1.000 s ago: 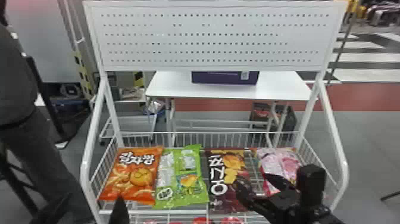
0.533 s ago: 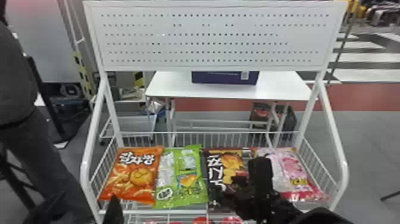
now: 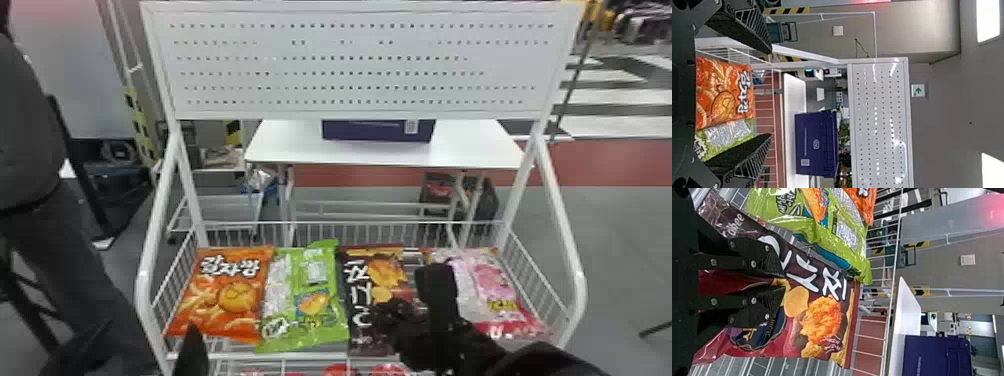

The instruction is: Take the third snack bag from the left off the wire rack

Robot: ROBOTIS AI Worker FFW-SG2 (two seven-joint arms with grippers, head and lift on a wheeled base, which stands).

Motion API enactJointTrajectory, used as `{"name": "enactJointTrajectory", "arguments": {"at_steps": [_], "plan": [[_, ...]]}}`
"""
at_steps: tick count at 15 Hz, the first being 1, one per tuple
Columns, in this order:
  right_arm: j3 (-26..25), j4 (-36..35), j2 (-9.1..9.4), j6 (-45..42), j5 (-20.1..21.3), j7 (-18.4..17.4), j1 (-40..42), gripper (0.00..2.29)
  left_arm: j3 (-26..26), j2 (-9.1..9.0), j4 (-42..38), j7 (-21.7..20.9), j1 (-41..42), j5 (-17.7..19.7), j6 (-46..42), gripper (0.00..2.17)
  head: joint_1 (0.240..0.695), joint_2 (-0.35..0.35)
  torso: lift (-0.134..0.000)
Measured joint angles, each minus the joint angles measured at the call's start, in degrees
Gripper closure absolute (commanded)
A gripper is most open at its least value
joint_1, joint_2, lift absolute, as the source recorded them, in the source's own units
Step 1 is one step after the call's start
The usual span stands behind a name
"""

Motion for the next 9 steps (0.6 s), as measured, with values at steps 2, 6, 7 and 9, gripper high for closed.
{"name": "enactJointTrajectory", "arguments": {"at_steps": [2,6,7,9], "plan": [[-0.6,-1.2,-0.38,-0.2,-0.3,-0.1,0.8,2.24,0.0,0.0,0.0,0.0,0.1,0.0,0.0,0.14,0.499,0.0,0.0],[-3.4,-5.7,-2.03,-0.7,-1.6,-1.0,3.4,2.24,0.1,0.0,-0.5,0.2,0.4,-0.1,0.0,0.14,0.499,0.0,0.0],[-4.1,-7.0,-2.7,-0.9,-2.1,-0.5,4.1,2.24,0.0,-0.03,-0.6,0.2,0.5,-0.1,0.0,0.14,0.499,0.0,0.0],[-5.5,-9.2,-3.66,-1.7,-3.0,-0.1,5.2,2.24,-0.1,-0.07,-0.9,0.1,0.7,-0.2,0.0,0.14,0.499,0.0,0.0]]}}
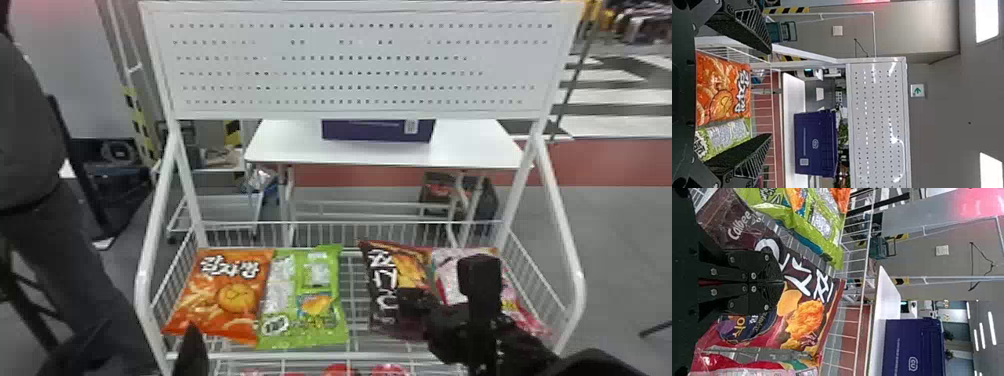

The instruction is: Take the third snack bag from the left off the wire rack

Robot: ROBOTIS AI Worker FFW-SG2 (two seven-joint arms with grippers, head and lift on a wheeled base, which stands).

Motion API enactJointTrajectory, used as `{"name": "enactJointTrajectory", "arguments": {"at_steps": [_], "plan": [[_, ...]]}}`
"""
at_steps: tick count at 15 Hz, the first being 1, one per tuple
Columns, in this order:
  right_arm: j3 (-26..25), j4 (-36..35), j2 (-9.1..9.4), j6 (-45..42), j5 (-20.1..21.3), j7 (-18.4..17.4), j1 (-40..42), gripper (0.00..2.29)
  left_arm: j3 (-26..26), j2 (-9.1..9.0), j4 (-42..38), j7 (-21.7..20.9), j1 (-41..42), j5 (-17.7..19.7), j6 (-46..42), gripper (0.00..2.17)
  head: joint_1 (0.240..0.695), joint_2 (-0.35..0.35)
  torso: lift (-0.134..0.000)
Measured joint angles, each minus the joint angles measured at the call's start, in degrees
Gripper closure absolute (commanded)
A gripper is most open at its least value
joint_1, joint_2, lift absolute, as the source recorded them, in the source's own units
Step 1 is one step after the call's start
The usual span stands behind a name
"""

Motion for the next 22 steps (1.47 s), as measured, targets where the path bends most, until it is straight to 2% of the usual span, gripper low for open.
{"name": "enactJointTrajectory", "arguments": {"at_steps": [5,7,11,15,19,22], "plan": [[-5.0,-8.4,-3.1,-3.4,-3.5,0.7,4.9,2.24,0.2,0.07,-0.6,0.2,0.8,-0.2,0.0,0.14,0.499,0.0,0.0],[-7.9,-14.1,-4.1,-5.4,-4.3,1.9,9.4,2.24,0.2,0.01,-0.7,0.3,0.8,-0.2,-0.1,0.14,0.499,0.0,0.0],[-15.3,-23.2,-4.79,-14.4,-4.8,5.1,22.2,2.24,-0.1,-0.07,-0.5,0.1,0.2,-0.2,-0.1,0.14,0.499,0.0,0.0],[-22.0,-25.9,-5.32,-25.1,-7.3,7.0,32.8,2.24,-0.3,0.07,-0.3,0.1,0.1,-0.2,0.0,0.14,0.499,0.0,0.0],[-27.2,-27.8,-5.33,-33.2,-8.5,7.2,41.5,2.24,0.0,0.08,-0.5,0.3,0.1,-0.1,-0.2,0.14,0.499,0.0,0.0],[-30.8,-27.3,-5.14,-39.2,-11.0,7.1,46.6,2.24,0.0,0.15,-0.5,0.3,0.1,0.0,-0.2,0.14,0.499,0.0,0.0]]}}
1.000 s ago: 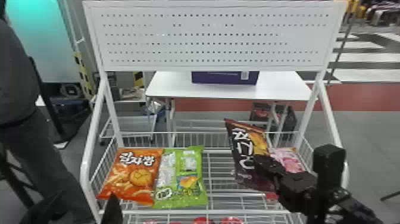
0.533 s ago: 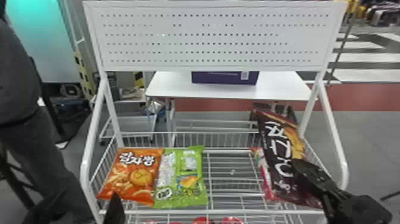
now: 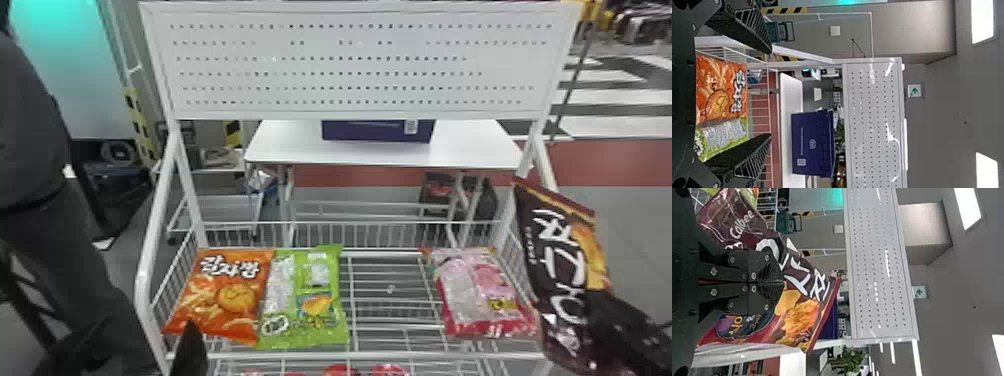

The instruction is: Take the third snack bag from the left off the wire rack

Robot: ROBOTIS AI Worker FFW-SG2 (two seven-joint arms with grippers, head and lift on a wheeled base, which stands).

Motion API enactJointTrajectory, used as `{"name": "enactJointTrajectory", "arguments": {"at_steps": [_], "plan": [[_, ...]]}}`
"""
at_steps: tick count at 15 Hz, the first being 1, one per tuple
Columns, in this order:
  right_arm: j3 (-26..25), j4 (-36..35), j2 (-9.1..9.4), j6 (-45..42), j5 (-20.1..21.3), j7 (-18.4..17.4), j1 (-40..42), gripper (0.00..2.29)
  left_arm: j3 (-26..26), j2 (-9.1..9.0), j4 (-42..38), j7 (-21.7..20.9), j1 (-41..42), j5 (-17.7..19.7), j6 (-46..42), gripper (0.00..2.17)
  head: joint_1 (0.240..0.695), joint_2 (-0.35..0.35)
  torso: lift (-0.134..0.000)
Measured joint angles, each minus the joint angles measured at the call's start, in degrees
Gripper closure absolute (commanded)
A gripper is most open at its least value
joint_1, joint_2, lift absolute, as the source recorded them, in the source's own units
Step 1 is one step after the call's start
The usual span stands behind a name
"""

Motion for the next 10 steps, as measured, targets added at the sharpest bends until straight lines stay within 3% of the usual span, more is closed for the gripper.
{"name": "enactJointTrajectory", "arguments": {"at_steps": [10], "plan": [[-1.7,0.6,0.33,-2.8,-1.0,-0.3,2.8,2.24,0.2,0.01,-0.4,0.0,0.5,0.0,-0.2,0.14,0.499,0.0,0.0]]}}
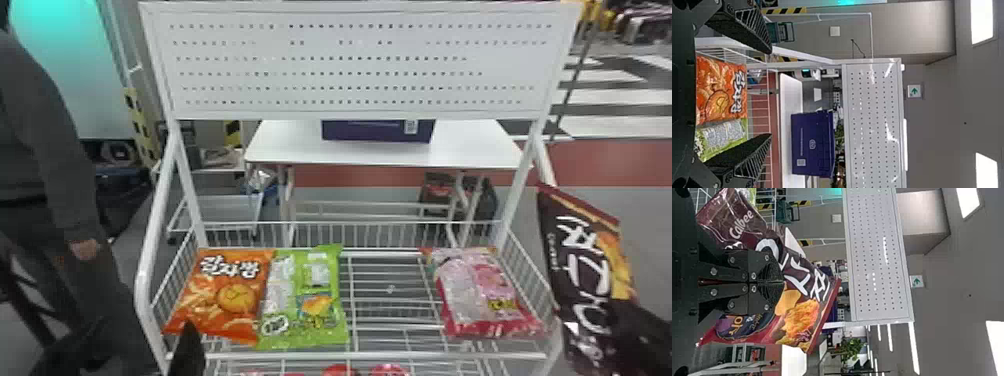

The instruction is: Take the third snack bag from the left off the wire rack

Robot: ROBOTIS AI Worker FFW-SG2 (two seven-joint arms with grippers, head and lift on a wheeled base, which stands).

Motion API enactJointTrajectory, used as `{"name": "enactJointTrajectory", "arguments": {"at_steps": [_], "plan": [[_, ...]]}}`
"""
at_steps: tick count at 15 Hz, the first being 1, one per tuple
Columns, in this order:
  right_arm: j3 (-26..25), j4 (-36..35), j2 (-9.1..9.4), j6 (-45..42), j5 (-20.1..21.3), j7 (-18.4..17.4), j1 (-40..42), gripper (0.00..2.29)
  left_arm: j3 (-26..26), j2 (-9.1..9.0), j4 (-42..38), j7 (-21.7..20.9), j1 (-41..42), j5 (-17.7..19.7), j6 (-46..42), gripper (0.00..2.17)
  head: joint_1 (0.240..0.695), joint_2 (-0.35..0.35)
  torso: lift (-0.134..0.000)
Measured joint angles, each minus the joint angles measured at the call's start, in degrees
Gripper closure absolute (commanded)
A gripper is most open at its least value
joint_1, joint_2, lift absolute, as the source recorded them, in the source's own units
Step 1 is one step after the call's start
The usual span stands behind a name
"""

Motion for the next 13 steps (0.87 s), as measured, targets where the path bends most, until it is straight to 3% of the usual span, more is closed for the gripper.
{"name": "enactJointTrajectory", "arguments": {"at_steps": [13], "plan": [[0.1,0.1,0.09,-1.3,0.0,0.0,0.1,2.24,0.1,-0.09,0.0,0.0,0.0,0.0,0.0,0.14,0.499,0.0,0.0]]}}
